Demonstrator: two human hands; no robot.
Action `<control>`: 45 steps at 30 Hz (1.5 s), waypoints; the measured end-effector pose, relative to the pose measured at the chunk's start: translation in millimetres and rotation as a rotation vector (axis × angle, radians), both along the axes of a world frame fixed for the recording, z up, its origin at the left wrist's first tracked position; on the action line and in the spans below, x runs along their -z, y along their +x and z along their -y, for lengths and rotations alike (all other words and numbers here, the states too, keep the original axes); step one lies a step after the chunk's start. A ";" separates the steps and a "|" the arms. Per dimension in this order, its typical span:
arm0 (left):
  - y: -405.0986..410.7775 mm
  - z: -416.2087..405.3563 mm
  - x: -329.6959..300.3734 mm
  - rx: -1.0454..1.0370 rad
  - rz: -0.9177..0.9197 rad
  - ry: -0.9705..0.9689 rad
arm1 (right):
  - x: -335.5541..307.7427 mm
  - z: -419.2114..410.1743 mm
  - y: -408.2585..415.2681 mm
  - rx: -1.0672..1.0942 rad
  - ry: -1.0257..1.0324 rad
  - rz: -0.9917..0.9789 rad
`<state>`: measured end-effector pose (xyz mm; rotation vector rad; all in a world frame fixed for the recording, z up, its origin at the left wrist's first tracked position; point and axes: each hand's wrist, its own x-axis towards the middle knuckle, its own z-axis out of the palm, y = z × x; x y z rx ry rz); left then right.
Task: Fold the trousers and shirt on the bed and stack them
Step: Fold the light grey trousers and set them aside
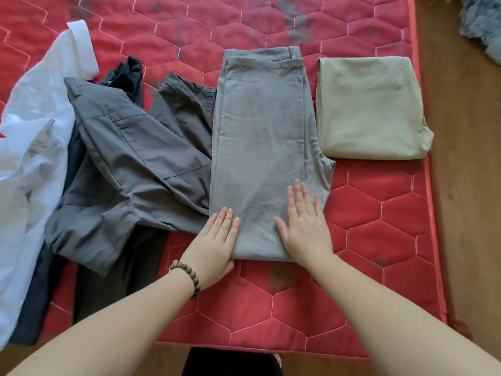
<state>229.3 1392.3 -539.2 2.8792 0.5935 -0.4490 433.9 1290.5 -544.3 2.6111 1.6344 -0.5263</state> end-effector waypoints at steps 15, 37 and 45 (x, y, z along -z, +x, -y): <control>7.2 11.7 -32.8 0.005 0.368 0.202 | -15.6 67.9 -0.5 -0.189 0.222 -0.082; 12.7 -57.4 -181.5 -0.889 0.934 -0.805 | -173.6 18.3 43.3 0.503 0.428 -1.146; 60.3 -126.7 -136.4 -0.964 0.890 -0.893 | -142.8 -52.5 78.0 0.570 0.478 -1.088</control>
